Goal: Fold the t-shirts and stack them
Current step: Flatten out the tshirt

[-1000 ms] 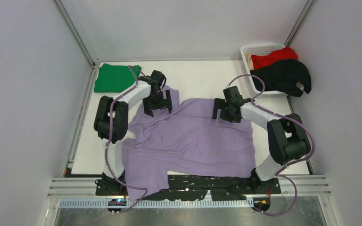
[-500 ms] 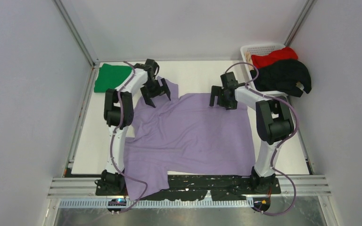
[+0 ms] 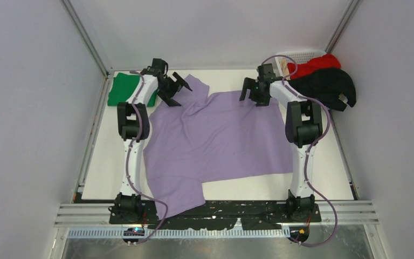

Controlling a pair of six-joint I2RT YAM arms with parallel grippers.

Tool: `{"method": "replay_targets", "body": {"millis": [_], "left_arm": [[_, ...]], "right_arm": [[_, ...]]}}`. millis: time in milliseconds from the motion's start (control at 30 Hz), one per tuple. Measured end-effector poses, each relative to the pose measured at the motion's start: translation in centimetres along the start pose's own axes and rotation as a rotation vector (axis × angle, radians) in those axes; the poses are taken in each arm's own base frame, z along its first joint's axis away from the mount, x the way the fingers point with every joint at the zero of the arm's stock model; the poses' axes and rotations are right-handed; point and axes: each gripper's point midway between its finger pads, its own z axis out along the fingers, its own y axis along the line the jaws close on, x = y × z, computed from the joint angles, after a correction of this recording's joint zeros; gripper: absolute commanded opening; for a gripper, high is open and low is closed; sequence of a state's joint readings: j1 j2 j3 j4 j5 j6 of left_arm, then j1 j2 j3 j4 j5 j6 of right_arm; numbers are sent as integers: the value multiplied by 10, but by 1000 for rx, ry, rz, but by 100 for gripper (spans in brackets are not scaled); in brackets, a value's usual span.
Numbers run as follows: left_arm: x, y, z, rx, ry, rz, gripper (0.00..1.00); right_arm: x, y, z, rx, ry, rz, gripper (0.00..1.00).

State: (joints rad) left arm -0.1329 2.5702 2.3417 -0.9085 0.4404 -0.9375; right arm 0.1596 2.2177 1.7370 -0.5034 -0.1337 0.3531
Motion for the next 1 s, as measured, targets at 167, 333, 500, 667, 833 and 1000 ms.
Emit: {"method": "replay_targets", "body": {"millis": [167, 333, 500, 667, 833, 1000], "left_arm": [[-27, -15, 5, 63, -84, -65, 99], [-49, -23, 7, 89, -168, -106, 99], [-61, -25, 7, 95, -223, -121, 99], [-74, -28, 6, 101, -275, -114, 99], [-82, -28, 5, 102, -306, -112, 99], [-78, -40, -7, 121, -320, -52, 99]], "right_arm": [[-26, -6, 10, 2, -27, 21, 96], [-34, -21, 10, 37, -32, 57, 96], [-33, -34, 7, 79, -48, 90, 95], [-30, -40, 2, 91, -45, 99, 95], [-26, -43, -2, 103, -39, 100, 95], [-21, -44, -20, 111, -26, 52, 95]]}}
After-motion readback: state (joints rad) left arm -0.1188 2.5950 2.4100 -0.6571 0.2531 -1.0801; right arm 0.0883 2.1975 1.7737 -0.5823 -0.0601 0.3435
